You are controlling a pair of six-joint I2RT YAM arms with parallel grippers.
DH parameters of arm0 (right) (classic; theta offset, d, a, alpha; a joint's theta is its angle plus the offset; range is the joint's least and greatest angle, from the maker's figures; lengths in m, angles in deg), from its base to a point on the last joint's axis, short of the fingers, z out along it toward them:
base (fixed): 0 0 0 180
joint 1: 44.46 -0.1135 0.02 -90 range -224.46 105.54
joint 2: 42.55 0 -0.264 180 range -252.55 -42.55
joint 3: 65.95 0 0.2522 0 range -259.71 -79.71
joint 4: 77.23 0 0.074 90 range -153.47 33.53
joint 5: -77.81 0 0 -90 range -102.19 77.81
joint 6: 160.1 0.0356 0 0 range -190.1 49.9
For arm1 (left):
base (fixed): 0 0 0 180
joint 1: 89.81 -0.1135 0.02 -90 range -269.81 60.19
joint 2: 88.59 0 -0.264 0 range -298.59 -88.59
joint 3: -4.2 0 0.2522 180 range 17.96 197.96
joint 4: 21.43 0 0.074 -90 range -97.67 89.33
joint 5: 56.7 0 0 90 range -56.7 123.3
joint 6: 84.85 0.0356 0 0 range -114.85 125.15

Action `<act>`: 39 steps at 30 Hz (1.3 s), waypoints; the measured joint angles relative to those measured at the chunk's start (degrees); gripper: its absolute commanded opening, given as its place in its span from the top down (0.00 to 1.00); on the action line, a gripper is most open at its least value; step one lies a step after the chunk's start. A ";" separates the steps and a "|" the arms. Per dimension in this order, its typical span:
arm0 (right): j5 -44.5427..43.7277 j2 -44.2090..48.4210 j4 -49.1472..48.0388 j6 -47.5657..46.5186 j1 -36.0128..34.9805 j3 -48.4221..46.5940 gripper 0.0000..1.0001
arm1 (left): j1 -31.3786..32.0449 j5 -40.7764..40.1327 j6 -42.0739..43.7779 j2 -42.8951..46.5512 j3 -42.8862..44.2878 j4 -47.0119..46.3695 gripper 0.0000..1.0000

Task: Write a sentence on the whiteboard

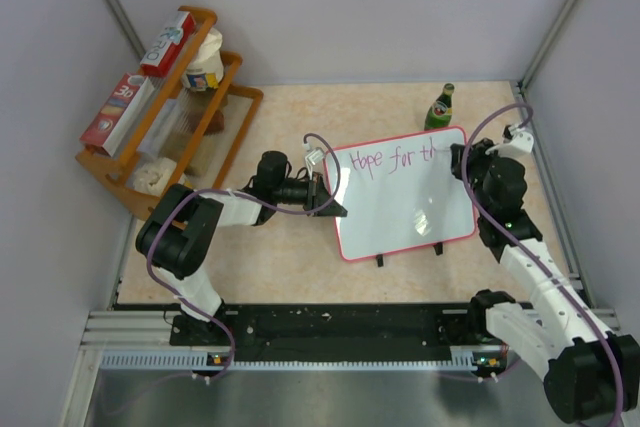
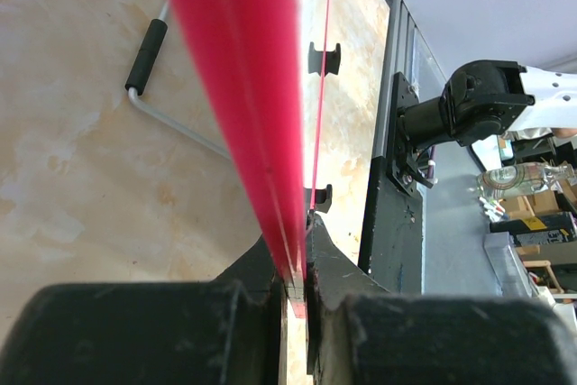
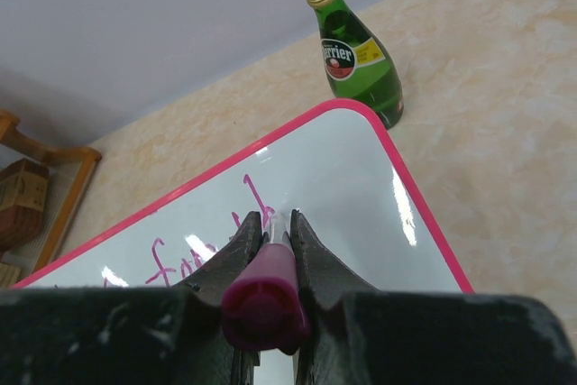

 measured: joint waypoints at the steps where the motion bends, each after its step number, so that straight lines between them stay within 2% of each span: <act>1: -0.02 0.22 0.09 0.00 0.00 0.17 1.00 | 0.00 0.00 -0.02 0.00 0.00 0.02 1.00; 16: -0.02 4.35 0.44 0.04 0.02 4.15 1.00 | 0.00 -0.04 -0.04 0.00 0.02 0.13 1.00; 29: 0.04 8.41 5.07 0.02 0.02 3.26 1.00 | 0.20 0.35 0.85 0.00 0.37 0.11 1.00; 39: -0.55 6.60 4.79 -0.24 0.02 0.79 1.00 | 0.31 0.48 1.27 0.00 0.50 0.15 1.00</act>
